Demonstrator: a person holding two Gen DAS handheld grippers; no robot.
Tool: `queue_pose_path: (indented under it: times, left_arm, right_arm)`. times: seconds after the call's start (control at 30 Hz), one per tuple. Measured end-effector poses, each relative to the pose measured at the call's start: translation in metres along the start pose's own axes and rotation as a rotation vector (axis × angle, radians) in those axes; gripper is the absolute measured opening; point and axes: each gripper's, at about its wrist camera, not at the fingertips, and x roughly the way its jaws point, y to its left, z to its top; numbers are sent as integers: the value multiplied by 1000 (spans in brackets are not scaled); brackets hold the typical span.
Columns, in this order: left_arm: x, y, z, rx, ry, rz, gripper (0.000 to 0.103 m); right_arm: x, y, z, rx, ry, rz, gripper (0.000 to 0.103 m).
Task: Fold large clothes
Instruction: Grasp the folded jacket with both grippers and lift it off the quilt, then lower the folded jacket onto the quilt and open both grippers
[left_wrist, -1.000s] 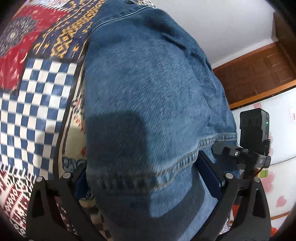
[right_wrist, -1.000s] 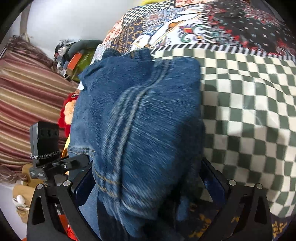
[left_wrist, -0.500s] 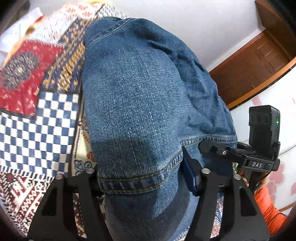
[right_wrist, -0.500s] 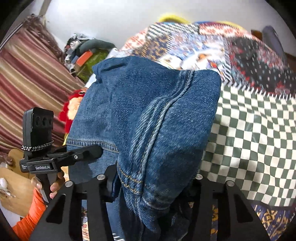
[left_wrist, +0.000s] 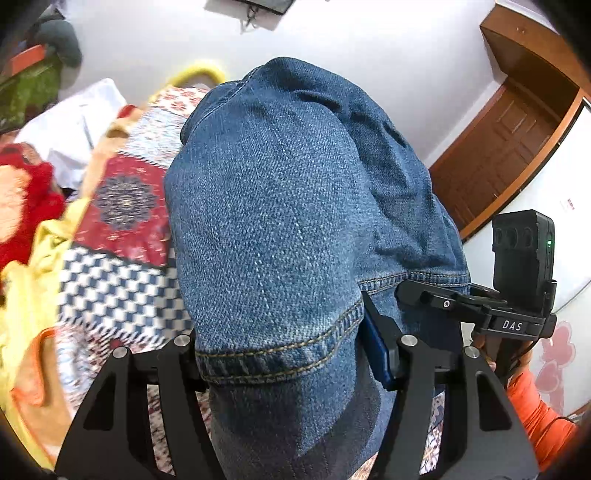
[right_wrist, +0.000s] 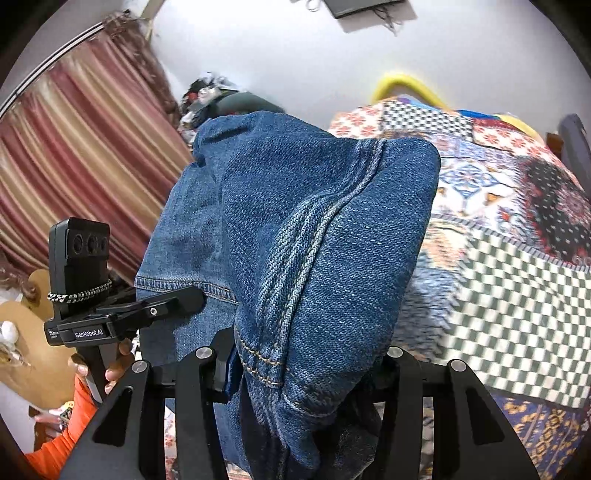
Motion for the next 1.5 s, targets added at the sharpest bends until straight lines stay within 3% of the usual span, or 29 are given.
queue_pose_path:
  times: [0.17,0.37,0.7,0.93,1.03,1.2,1.4,1.5]
  left_arm:
    - [-25,25,-20,-35,7,31,63]
    - [-24,65,-52,-110,51,56,63]
    - [39,134,-90,-263,180,48,63]
    - [55,158,-107,-320,176,7,73]
    - [54,156,-114,-298,169,34,77]
    - [34,133,-121,-248,152,132,77]
    - [-6,109,-124,-195,99,238,77]
    - [-37,81,-119,-136,37,270,77]
  right_arm:
    - [24,32,-11,-2,41,32,46]
    - [75,45,-33,32,132,57,46]
    - [171,3,-50,102,327,48,46]
    - [197,-27,-42,142,374,98,50]
    - [196,-31,-43,125,385,91,55]
    - [173,-29,-54,111,366,38,56]
    - [114,-17,-59,63,291,-50,56]
    - [70,6,-55,9,201,-70,56]
